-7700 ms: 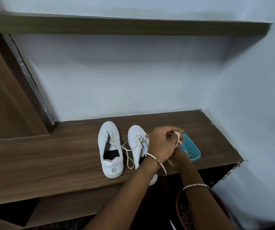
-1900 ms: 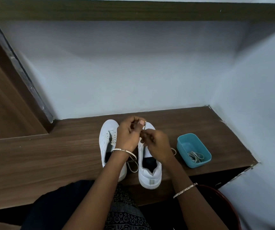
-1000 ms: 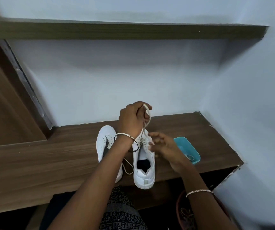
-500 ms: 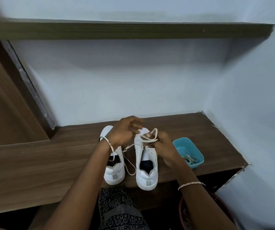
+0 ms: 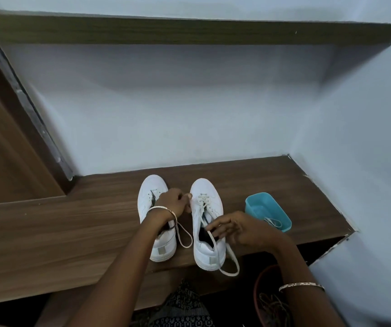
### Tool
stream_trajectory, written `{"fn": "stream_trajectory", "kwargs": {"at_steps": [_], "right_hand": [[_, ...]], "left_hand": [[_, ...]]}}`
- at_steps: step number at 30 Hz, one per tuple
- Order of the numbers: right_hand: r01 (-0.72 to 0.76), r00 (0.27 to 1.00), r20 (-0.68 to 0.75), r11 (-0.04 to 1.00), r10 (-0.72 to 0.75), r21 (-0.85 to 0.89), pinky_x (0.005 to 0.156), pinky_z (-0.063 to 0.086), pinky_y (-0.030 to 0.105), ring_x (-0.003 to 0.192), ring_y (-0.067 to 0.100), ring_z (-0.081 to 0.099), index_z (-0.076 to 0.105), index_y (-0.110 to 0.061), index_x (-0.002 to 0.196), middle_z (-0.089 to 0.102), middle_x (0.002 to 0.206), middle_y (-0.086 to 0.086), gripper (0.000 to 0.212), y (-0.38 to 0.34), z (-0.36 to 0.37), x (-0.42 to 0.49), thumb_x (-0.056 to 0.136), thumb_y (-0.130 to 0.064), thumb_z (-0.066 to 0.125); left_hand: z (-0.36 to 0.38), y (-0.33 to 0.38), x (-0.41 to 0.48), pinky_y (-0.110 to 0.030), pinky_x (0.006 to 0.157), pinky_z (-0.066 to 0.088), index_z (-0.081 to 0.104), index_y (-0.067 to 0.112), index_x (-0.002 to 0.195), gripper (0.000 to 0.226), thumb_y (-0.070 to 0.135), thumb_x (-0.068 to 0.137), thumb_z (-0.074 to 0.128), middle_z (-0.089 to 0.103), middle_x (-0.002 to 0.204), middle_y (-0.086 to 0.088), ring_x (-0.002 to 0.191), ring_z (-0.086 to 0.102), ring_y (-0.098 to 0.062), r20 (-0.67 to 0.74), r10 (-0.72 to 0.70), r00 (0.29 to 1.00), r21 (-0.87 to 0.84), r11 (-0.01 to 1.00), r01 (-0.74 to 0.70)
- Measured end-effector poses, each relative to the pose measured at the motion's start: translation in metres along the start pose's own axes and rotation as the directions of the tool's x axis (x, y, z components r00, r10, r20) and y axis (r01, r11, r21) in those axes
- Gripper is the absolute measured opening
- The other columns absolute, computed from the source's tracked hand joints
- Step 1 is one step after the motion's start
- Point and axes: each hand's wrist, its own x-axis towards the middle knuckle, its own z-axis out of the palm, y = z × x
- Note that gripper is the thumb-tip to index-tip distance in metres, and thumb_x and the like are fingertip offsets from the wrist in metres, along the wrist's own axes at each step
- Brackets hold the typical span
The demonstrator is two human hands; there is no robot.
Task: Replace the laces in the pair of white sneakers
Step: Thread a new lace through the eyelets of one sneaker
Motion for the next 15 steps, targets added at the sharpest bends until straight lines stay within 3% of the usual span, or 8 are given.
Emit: {"fn": "stream_trajectory", "kwargs": {"at_steps": [1, 3, 6, 7, 8, 10, 12, 15], "right_hand": [[-0.014, 0.998, -0.054, 1.0, 0.014, -0.009, 0.089, 0.058, 0.035, 0.099, 0.016, 0.072, 0.069, -0.014, 0.121, 0.075, 0.106, 0.006, 0.067, -0.003, -0.003, 0.003, 0.07, 0.024, 0.046], [-0.063, 0.951, -0.307, 0.995, 0.036, -0.078, 0.086, 0.058, 0.039, 0.084, 0.012, 0.073, 0.071, -0.016, 0.104, 0.077, 0.09, 0.003, 0.047, -0.008, -0.003, 0.012, 0.076, 0.017, 0.052], [-0.179, 0.784, -0.611, 0.982, 0.106, -0.06, 0.084, 0.056, 0.036, 0.078, 0.007, 0.068, 0.069, -0.024, 0.091, 0.073, 0.082, -0.008, 0.02, -0.008, 0.009, 0.029, 0.084, -0.006, 0.064], [-0.203, 0.767, -0.626, 0.979, 0.14, -0.031, 0.083, 0.055, 0.031, 0.081, 0.007, 0.065, 0.069, -0.024, 0.095, 0.071, 0.088, -0.009, 0.014, -0.01, 0.015, 0.034, 0.084, -0.016, 0.07], [-0.235, 0.768, -0.617, 0.972, 0.171, -0.024, 0.083, 0.053, 0.027, 0.086, 0.008, 0.063, 0.068, -0.022, 0.102, 0.069, 0.095, -0.007, 0.02, -0.012, 0.02, 0.038, 0.083, -0.024, 0.074], [-0.277, 0.786, -0.588, 0.959, 0.191, -0.059, 0.084, 0.051, 0.028, 0.097, 0.012, 0.062, 0.065, -0.019, 0.113, 0.066, 0.107, -0.004, 0.037, -0.013, 0.03, 0.045, 0.08, -0.031, 0.077], [-0.314, 0.768, -0.613, 0.943, 0.185, -0.109, 0.086, 0.053, 0.03, 0.102, 0.017, 0.064, 0.065, -0.018, 0.116, 0.067, 0.111, -0.001, 0.035, -0.014, 0.035, 0.05, 0.084, -0.028, 0.073], [-0.328, 0.701, -0.687, 0.942, 0.189, -0.076, 0.086, 0.055, 0.037, 0.097, 0.021, 0.067, 0.07, -0.014, 0.108, 0.072, 0.105, 0.004, 0.02, -0.011, 0.038, 0.054, 0.09, -0.021, 0.066]], "left_hand": [[-0.003, 0.004, -0.001, -0.031, 0.075, 0.046, 0.063, 0.01, 0.081, 0.038, 0.039, 0.1, 0.048, 0.073, 0.069, -0.001, 0.075, 0.066, -0.015, -0.008, 0.0, 1.0, -0.12, 0.993, -0.001], [-0.01, 0.017, -0.005, -0.03, 0.073, 0.048, 0.059, 0.007, 0.072, 0.043, 0.038, 0.1, 0.051, 0.068, 0.059, -0.004, 0.065, 0.068, -0.018, -0.048, 0.027, 0.998, -0.372, 0.927, -0.043], [-0.024, 0.043, -0.017, -0.021, 0.053, 0.048, 0.054, 0.009, 0.066, 0.042, 0.035, 0.099, 0.056, 0.055, 0.06, -0.007, 0.056, 0.059, -0.019, -0.086, 0.017, 0.996, -0.667, 0.742, -0.07], [-0.028, 0.051, -0.02, -0.018, 0.051, 0.047, 0.055, 0.008, 0.066, 0.042, 0.035, 0.098, 0.057, 0.055, 0.062, -0.008, 0.058, 0.056, -0.02, -0.104, 0.025, 0.994, -0.703, 0.706, -0.091], [-0.031, 0.058, -0.021, -0.018, 0.054, 0.048, 0.055, 0.009, 0.065, 0.043, 0.036, 0.097, 0.058, 0.057, 0.065, -0.009, 0.062, 0.056, -0.023, -0.125, 0.042, 0.991, -0.716, 0.688, -0.119], [-0.036, 0.069, -0.022, -0.026, 0.074, 0.053, 0.058, 0.012, 0.061, 0.045, 0.041, 0.095, 0.06, 0.067, 0.079, -0.007, 0.077, 0.063, -0.022, -0.166, 0.074, 0.983, -0.735, 0.655, -0.173], [-0.041, 0.076, -0.022, -0.036, 0.089, 0.05, 0.059, 0.015, 0.059, 0.046, 0.043, 0.096, 0.057, 0.074, 0.102, -0.005, 0.099, 0.068, -0.015, -0.177, 0.107, 0.978, -0.776, 0.596, -0.206], [-0.051, 0.085, -0.027, -0.036, 0.086, 0.048, 0.064, 0.013, 0.074, 0.045, 0.042, 0.102, 0.043, 0.073, 0.112, -0.011, 0.11, 0.068, -0.022, -0.155, 0.197, 0.968, -0.863, 0.449, -0.23]]}}
